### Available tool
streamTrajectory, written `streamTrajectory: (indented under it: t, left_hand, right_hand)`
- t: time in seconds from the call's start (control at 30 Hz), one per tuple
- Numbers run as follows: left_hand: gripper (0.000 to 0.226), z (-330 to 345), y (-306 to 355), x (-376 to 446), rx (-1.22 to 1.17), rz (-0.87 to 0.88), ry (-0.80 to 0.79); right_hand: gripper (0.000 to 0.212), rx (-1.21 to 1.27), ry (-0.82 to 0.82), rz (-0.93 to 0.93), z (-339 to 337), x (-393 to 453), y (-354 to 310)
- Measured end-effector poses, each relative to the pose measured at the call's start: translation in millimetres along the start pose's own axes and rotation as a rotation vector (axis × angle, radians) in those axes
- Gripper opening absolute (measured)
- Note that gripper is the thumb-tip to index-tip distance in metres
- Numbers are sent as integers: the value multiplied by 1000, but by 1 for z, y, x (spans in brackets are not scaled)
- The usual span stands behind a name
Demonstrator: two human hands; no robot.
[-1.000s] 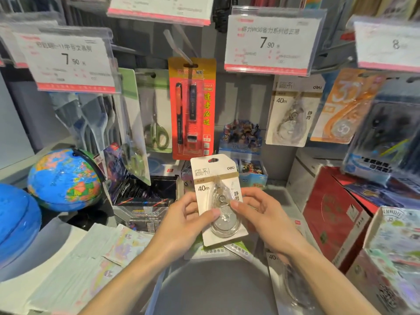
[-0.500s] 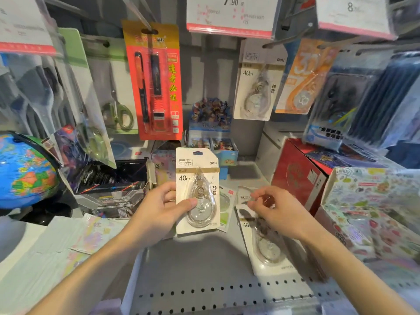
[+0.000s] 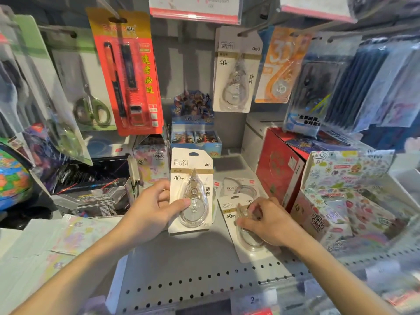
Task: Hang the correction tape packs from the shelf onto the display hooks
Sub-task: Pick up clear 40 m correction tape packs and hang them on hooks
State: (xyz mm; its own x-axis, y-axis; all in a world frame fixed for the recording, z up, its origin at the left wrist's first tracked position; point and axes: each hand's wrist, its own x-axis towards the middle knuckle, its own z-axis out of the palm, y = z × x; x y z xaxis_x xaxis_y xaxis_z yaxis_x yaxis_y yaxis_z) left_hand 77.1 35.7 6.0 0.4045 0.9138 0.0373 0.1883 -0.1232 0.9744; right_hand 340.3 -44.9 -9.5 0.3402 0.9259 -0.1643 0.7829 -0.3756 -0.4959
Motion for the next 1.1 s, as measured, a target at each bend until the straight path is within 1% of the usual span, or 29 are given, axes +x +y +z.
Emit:
streamTrajectory:
  t: [0.1, 0.2, 0.3, 0.37, 0.4, 0.43, 0.5, 0.53, 0.6, 0.73, 0.87, 1.0, 1.1]
  left_hand:
    - [26, -3, -1, -2, 11, 1, -3]
    - [26, -7, -2, -4, -3, 6, -3]
    - [27, -14, -3, -5, -3, 17, 7]
    - [28, -19, -1, -6, -22, 21, 33]
    - [28, -22, 0, -7, -35, 22, 47]
    - [28, -25, 1, -8, -49, 24, 55]
    - [28, -31, 5, -9, -64, 41, 52]
    - [28, -34, 7, -10, -63, 55, 48]
    - [28, -38, 14, -11, -64, 96, 52]
    - [28, -44, 35, -10, -33, 192, 92]
    - [31, -44, 63, -12, 21, 288, 104]
    - [32, -29, 90, -15, 78, 355, 107]
    - [33, -8, 107, -17, 129, 399, 144]
  right_hand:
    - [42, 90, 26, -9, 1, -2, -6]
    - [47, 240, 43, -29, 4, -2, -10]
    - [61, 410, 41, -33, 5, -1, -15]
    - [76, 451, 35, -52, 2, -1, -21]
    - [80, 462, 23, -57, 1, -1, -24]
    - [78, 475, 2, -54, 0, -1, -28]
    - [66, 506, -27, -36, -3, -2, -35]
    - [61, 513, -23, -35, -5, -2, -38]
    - [61, 518, 22, -59, -12, -4, -45]
    - [57, 588, 120, -165, -38, -7, -59]
    - [49, 626, 236, -321, -70, -8, -68]
    - [44, 634, 326, -445, -107, -7, -66]
    - [43, 648, 355, -525, -139, -4, -54]
